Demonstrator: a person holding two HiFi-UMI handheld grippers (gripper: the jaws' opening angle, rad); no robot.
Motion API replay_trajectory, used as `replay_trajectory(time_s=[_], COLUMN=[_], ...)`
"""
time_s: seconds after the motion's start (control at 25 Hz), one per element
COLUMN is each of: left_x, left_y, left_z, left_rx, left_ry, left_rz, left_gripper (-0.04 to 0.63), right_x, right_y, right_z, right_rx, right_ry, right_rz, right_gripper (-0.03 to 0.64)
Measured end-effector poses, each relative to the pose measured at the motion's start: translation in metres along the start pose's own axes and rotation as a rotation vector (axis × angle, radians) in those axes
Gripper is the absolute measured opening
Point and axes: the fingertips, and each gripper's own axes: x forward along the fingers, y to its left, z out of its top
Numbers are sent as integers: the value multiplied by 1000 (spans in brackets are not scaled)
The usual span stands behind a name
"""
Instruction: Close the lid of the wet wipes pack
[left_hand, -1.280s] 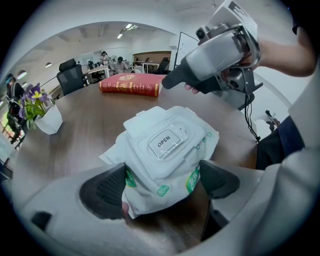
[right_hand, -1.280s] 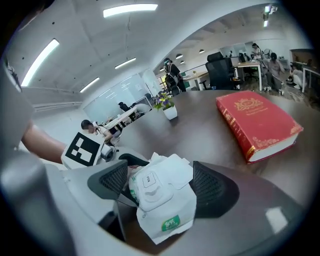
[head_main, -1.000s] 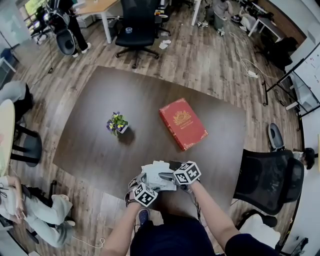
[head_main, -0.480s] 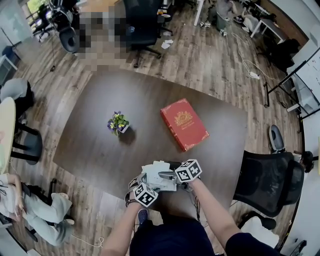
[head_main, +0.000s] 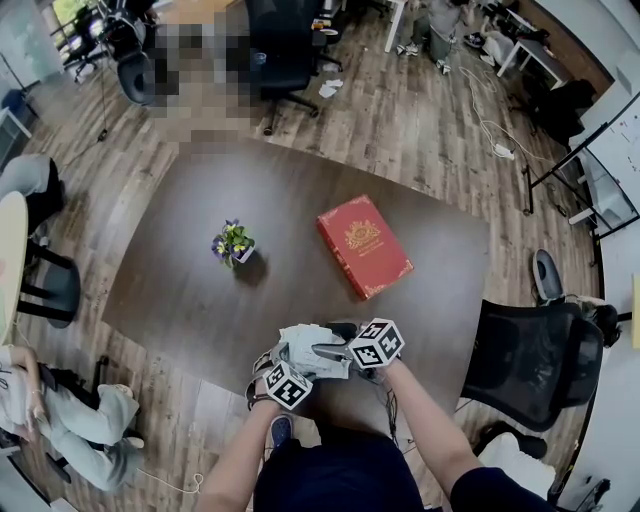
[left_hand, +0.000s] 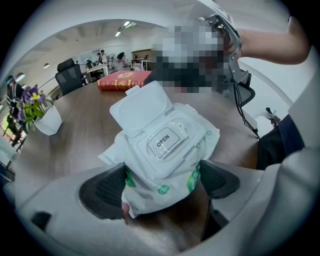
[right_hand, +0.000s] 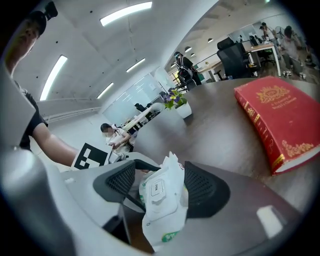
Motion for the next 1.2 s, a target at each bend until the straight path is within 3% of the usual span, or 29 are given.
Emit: replay_trajectory(time_s=[0.32, 0.4, 0.52, 0.68, 0.76, 0.92, 1.08, 1.2], left_x=[1, 1, 1, 2, 2, 0, 0, 0], left_y=[1, 1, 1, 1, 1, 1, 2, 1], left_z=[-2, -1, -1, -2, -2, -1, -1, -2], left_rx=[1, 3, 2, 2, 2, 1, 0, -3], left_ry=[-1, 0, -5, -10, -11, -13, -15, -18], left_rz=[-1, -3, -4, -2, -2, -5, -4, -6], left_gripper=[466, 466, 466, 466, 466, 466, 466, 468], right_x=[16, 17, 17, 20, 23, 24, 30, 32], right_y=[30, 36, 36, 31, 28, 14, 11, 7], right_z=[4, -1, -15, -36, -46, -51, -55, -58], right_rx=[-77, -109, -116, -45, -19, -31, -113, -236], right_ry=[33, 56, 102, 149, 177, 198, 235, 264], right_rz=[60, 71, 57, 34, 15, -122, -194, -290], right_gripper=[290, 195, 162, 74, 74, 76, 175, 224])
